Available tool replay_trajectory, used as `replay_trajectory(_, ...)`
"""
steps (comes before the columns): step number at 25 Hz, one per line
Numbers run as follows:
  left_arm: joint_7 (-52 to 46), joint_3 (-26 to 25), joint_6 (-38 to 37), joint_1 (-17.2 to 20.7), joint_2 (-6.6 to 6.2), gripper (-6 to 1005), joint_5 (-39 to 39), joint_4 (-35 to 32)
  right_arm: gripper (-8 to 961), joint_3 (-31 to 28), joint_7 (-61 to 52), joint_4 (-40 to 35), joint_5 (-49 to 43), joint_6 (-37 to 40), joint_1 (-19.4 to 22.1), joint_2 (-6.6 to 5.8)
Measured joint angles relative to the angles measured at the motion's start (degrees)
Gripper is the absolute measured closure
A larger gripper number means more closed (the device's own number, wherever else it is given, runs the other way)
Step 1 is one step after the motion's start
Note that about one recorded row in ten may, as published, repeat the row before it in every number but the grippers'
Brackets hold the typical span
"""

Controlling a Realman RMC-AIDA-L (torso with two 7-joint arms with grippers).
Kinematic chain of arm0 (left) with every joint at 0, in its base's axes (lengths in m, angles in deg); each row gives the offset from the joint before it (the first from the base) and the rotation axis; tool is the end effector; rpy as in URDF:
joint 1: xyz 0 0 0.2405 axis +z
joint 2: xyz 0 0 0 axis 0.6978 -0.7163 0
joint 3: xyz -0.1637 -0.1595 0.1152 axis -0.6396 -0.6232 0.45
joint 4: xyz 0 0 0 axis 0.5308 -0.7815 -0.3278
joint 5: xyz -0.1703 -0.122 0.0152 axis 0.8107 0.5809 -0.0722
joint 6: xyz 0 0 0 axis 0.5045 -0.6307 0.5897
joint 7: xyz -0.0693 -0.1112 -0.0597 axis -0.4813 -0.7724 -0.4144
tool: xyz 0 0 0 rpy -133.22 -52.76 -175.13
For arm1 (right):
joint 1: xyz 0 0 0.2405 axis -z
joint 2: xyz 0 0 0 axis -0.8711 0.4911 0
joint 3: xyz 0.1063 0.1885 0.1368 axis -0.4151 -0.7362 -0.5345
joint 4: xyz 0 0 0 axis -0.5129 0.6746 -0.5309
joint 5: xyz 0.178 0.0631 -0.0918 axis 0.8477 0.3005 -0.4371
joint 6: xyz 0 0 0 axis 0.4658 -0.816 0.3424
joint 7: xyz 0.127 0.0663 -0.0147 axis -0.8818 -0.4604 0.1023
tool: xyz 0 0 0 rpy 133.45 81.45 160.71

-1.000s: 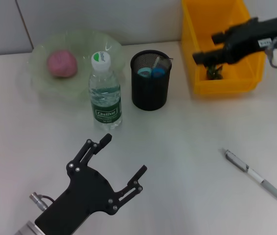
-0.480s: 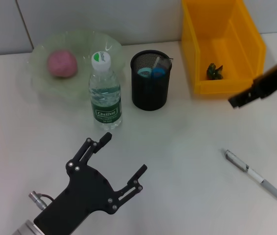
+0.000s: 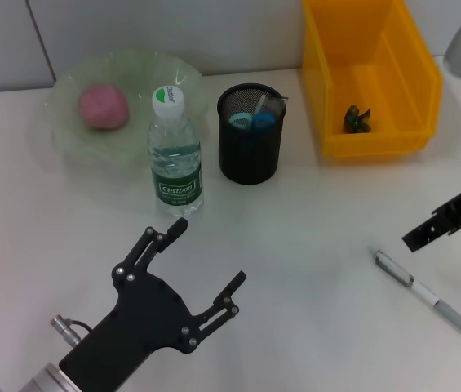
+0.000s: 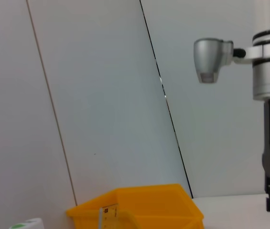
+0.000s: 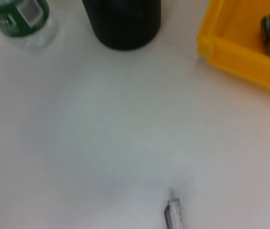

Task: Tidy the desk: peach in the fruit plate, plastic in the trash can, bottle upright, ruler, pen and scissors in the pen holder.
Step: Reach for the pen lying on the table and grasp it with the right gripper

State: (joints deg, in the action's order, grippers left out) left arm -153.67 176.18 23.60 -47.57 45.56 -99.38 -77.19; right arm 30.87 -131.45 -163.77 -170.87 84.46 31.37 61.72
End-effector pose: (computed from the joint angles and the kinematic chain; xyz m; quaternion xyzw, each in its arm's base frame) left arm -0.2291 0.1871 -0.0976 -0.8642 -0.0217 -0.3263 0.3824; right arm 0.1972 0.3232 0.0670 -0.8364 0.4558 -0.1943 0.2345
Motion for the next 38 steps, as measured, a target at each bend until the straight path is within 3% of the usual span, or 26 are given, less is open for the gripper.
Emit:
replay_trajectory(17, 0.01, 0.61, 0.09, -0.54, 0.25, 153, -0.29, 1.52, 124, 9.34, -4.6, 10.72, -2.29, -9.09, -1.52, -0.06)
replay_trajectory(38, -0.05, 0.75, 0.19, -0.64, 0.56, 154, -0.14, 2.29, 130, 12.53, -5.23, 19.24, -2.9, -13.28, -5.75, -0.06)
